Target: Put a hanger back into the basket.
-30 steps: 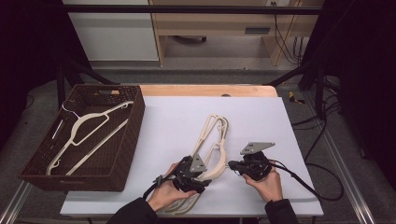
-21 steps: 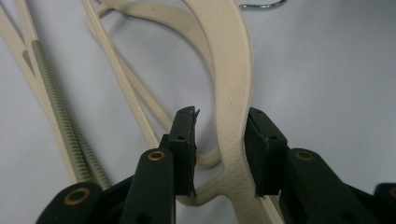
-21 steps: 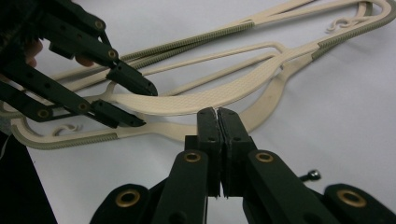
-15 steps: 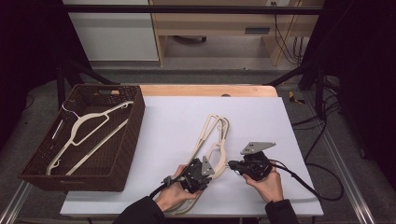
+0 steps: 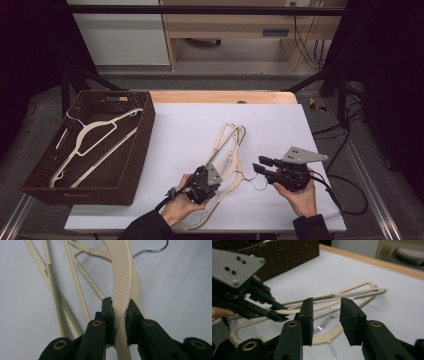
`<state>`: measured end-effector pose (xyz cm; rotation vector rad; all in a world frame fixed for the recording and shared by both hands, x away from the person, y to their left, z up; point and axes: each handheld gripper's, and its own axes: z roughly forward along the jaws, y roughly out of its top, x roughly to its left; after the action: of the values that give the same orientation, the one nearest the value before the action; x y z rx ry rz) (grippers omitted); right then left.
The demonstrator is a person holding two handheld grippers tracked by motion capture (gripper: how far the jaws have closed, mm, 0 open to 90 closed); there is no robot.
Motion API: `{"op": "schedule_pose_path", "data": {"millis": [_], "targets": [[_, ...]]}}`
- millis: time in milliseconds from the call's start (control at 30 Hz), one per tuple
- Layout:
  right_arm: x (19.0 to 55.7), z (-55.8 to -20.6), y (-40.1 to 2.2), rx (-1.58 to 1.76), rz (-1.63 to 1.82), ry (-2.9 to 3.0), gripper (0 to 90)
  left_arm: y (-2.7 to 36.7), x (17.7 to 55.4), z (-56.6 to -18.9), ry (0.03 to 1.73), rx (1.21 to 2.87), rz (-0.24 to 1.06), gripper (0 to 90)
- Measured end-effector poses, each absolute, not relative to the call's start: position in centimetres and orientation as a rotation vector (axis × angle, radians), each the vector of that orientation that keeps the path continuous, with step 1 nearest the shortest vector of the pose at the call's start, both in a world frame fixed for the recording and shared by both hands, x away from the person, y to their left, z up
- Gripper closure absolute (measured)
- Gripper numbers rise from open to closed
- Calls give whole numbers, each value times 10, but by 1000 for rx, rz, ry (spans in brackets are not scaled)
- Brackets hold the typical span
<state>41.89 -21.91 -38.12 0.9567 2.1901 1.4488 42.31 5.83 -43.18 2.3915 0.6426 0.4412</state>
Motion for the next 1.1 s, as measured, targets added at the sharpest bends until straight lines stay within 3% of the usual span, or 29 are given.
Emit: {"op": "schedule_pose_path", "data": {"millis": [400,833,1100], "targets": [[427,-394,-244,1076,1404,2044,366,94,430,-404,710,2267,496,864],[427,-405,-258,1115,1391,2001,180,129,431,-379,699,2171,457,867],[426,-407,-263,1141,1374,1971,115,153,427,-356,680,2111,438,867]]}}
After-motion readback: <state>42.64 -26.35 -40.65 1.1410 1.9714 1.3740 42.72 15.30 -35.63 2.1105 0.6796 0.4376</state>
